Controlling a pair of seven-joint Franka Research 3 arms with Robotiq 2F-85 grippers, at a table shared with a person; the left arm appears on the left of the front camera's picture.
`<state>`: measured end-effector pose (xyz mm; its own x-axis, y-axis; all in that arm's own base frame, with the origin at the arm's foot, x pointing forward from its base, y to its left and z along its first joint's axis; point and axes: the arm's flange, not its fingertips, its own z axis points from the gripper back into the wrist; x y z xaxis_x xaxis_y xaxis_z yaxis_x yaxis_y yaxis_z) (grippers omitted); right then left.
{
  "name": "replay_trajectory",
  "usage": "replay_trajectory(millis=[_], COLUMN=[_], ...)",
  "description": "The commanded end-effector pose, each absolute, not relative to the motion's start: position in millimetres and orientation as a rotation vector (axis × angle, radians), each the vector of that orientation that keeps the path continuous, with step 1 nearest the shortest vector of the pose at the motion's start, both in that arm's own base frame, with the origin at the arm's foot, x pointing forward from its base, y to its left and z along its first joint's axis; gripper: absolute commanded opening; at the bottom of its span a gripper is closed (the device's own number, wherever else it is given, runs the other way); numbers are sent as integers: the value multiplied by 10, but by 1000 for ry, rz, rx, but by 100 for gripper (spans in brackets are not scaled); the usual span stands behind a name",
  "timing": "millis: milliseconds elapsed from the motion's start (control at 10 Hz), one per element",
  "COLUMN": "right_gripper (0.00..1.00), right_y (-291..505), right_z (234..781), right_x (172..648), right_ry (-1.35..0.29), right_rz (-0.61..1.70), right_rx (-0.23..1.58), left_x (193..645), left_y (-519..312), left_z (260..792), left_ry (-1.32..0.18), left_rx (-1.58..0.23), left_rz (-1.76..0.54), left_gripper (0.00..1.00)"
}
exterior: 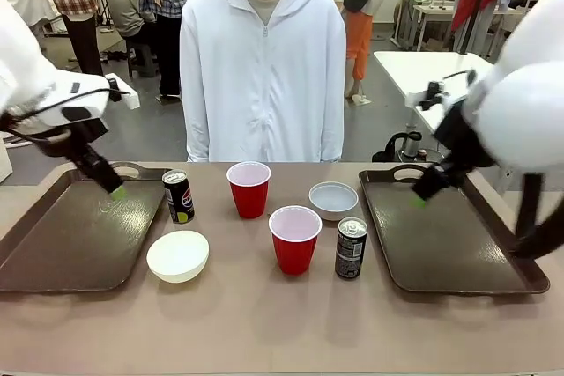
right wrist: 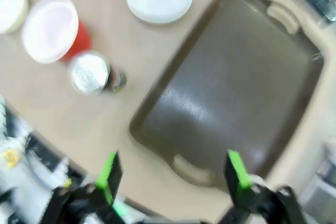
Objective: Prepare tableware on both trays.
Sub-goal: Pick up a Picnic Bowl from the table and place it on a Handle tray.
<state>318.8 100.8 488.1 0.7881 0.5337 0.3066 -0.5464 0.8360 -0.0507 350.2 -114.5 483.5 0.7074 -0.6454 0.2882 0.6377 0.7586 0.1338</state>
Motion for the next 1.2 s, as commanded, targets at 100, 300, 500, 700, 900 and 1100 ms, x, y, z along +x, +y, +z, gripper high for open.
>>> replay_trajectory(millis=[100, 300, 500, 700, 900, 1100], right_gripper=[100, 100, 100, 100, 100, 100], right_y=[705, 660, 787, 812, 333, -415], right_z=[4405, 4102, 4855, 4729, 4556, 4541], right_x=[2396, 2509, 2772, 2885, 3072, 2967], right_ry=[-128, -78, -80, -61, -54, -111], right_rz=[574, 567, 555, 574, 491, 351], right_rx=[142, 181, 145, 103, 390, 679], left_x=[3193, 3319, 3240, 3370, 3449, 3498], left_y=[-1048, -1090, -1084, -1113, -788, -181], left_z=[4749, 4392, 4620, 4464, 4450, 4551], left_ry=[-150, -65, -90, -83, -112, -144], left_rx=[-152, -210, -175, -159, -435, -719], left_rz=[-712, -607, -674, -639, -588, -513], left_gripper=[100, 100, 100, 100, 100, 100])
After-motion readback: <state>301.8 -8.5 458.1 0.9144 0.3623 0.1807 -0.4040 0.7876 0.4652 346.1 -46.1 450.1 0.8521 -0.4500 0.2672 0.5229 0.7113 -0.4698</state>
